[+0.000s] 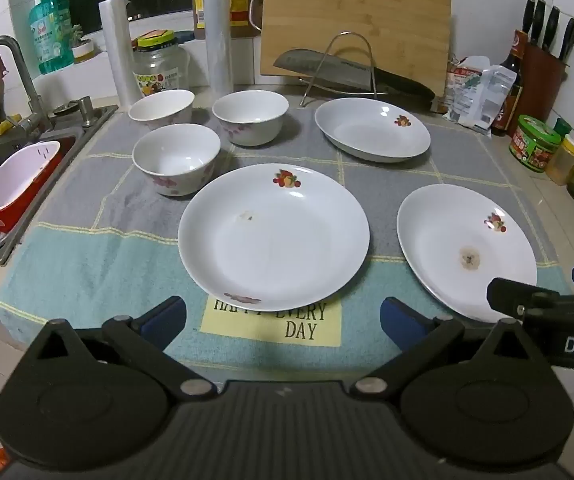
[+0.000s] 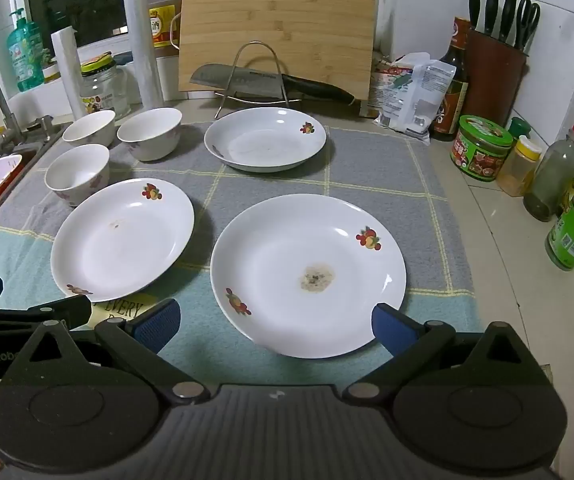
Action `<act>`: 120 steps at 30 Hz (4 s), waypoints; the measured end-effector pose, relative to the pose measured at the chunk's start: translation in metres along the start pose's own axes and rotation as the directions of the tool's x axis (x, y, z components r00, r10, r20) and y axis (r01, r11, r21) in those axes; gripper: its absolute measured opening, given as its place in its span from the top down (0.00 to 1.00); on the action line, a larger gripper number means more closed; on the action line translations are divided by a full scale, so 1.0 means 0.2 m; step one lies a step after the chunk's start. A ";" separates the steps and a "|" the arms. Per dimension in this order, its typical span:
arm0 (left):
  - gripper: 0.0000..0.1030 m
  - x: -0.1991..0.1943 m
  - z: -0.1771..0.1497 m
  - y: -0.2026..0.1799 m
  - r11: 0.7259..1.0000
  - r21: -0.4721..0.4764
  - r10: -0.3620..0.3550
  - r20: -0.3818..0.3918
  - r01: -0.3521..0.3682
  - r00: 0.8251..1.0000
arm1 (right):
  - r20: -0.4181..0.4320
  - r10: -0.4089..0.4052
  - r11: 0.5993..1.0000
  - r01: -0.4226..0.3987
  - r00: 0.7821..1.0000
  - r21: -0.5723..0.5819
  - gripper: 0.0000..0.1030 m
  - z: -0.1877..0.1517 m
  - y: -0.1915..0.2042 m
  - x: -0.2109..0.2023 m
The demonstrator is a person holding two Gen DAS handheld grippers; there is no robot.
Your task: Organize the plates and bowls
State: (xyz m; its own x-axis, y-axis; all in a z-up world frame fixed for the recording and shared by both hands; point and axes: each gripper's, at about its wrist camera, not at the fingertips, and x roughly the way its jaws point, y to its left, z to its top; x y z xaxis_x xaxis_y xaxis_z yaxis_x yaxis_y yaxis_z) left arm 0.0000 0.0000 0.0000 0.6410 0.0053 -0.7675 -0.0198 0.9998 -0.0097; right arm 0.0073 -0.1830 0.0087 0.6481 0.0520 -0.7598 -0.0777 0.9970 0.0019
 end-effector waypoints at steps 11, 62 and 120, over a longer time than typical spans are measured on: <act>0.00 -0.02 0.00 -0.01 1.000 0.003 0.008 0.004 -0.008 1.000 | -0.003 0.002 1.000 -0.002 1.000 0.002 0.00 0.00 -0.01 0.00; 0.01 -0.03 0.03 0.00 1.000 0.006 0.005 0.007 -0.005 1.000 | 0.007 -0.004 1.000 0.004 1.000 0.003 0.00 0.02 -0.02 -0.01; 0.01 0.11 -0.12 -0.14 0.876 0.332 -0.392 0.067 0.350 0.918 | 0.073 -0.161 0.980 0.151 0.984 0.130 0.00 -0.17 -0.21 -0.09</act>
State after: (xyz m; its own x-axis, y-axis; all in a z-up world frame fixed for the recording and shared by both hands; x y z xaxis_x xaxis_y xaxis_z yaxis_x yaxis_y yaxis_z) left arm -0.0035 -0.0291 -0.0322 0.6477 -0.3854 -0.6572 0.4613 0.8849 -0.0644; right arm -0.0275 -0.2278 0.0006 0.7056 -0.1053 -0.7007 0.1203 0.9923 -0.0281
